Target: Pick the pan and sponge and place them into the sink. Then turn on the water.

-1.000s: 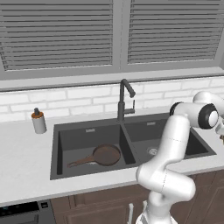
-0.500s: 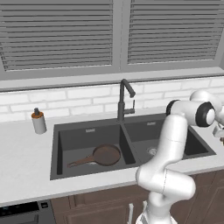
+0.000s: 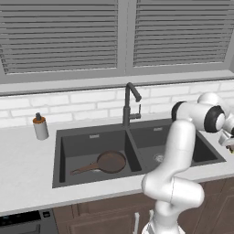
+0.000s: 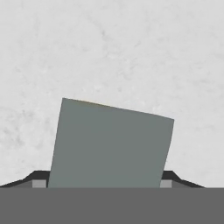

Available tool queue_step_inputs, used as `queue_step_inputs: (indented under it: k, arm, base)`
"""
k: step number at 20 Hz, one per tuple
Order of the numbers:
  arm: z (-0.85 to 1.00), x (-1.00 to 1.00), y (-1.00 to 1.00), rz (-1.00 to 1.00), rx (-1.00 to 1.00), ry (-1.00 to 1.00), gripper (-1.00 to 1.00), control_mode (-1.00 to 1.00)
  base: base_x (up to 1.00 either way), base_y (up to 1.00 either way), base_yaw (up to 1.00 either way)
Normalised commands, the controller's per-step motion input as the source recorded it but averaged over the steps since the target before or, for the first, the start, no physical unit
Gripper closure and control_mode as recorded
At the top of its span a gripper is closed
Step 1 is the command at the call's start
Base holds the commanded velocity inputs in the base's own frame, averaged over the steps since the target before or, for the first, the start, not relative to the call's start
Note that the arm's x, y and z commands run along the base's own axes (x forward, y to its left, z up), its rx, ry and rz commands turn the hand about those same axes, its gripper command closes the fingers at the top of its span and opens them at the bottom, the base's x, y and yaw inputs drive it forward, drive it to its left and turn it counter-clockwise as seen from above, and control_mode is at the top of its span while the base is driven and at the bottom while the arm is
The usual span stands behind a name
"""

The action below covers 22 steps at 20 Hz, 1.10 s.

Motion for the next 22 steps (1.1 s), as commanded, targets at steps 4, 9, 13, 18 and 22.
queue_step_inputs:
  k: [4,9,13,18,22]
  arm:
    - [0.40,0.00,0.65,0.48,0.00,0.00,1.00,-1.00]
    - [0.78,0.00,0.71,0.50,0.00,0.05,1.00,-1.00]
    - [0.68,-0.02,0.80,0.59,-0.04,0.08,1.00,-1.00]
    - [0.22,-0.14,0.73,0.76,-0.03,0.03,1.00,-1.00]
    - [0.00,0.00,0.45,0.86,0.00,0.00,1.00,-1.00]
  base:
    - [0.00,0.00,0.00]
    - [0.00,0.00,0.00]
    - [0.00,0.00,0.00]
    - [0.00,0.00,0.00]
    - [0.00,0.00,0.00]
